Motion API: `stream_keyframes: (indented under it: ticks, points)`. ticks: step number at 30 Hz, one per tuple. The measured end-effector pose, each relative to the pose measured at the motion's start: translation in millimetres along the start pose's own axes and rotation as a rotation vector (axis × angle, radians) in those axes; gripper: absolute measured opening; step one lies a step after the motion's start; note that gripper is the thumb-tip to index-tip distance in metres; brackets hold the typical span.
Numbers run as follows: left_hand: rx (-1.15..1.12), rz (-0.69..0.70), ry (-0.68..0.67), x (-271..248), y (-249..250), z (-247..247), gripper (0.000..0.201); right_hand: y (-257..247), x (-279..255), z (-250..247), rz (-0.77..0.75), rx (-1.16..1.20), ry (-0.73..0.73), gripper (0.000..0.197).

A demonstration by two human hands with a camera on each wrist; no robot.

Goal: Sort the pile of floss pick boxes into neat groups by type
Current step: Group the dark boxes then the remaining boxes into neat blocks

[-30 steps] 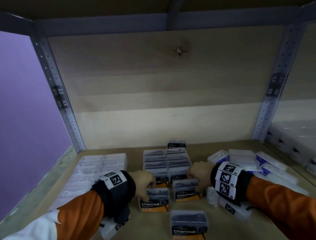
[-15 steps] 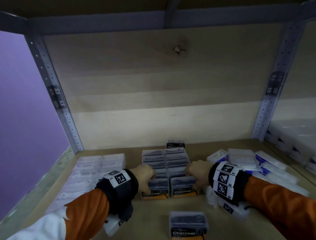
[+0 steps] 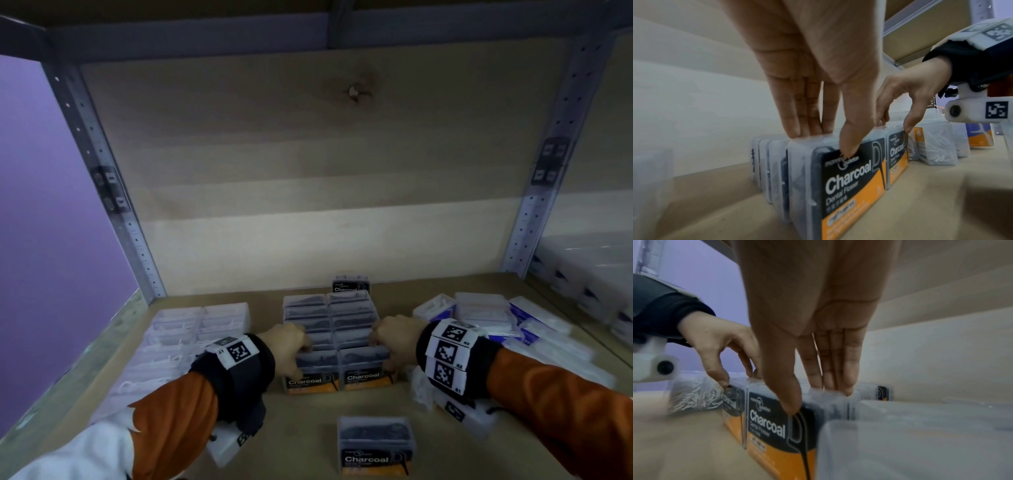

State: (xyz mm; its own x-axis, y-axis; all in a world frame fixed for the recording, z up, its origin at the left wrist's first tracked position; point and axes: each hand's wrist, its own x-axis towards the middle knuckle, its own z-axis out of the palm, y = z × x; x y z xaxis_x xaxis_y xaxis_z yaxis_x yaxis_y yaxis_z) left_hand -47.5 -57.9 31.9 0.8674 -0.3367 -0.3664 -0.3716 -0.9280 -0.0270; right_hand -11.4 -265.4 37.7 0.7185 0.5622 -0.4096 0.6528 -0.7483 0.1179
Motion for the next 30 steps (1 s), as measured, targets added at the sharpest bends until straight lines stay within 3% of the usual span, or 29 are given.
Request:
stream_keyframes:
  ticks: [11,17,24,30]
  points:
    - [0.014,0.015,-0.008,0.5,-2.9,-2.2,0.055,-7.3,-12.3,-0.1,0.0,-0.019,0.027,0.047]
    - [0.034,0.045,0.012,3.2,-2.4,-7.7,0.051,-23.7,-36.8,6.4,-0.103,0.055,0.104,0.041]
    - [0.04,0.063,0.037,8.7,6.4,-14.5,0.049,-38.1,-60.2,30.4,-0.209,0.213,-0.03,0.071]
    - [0.056,0.108,0.03,21.3,15.5,-36.2,0.045,-42.0,-66.2,46.2,-0.156,0.282,0.018,0.054]
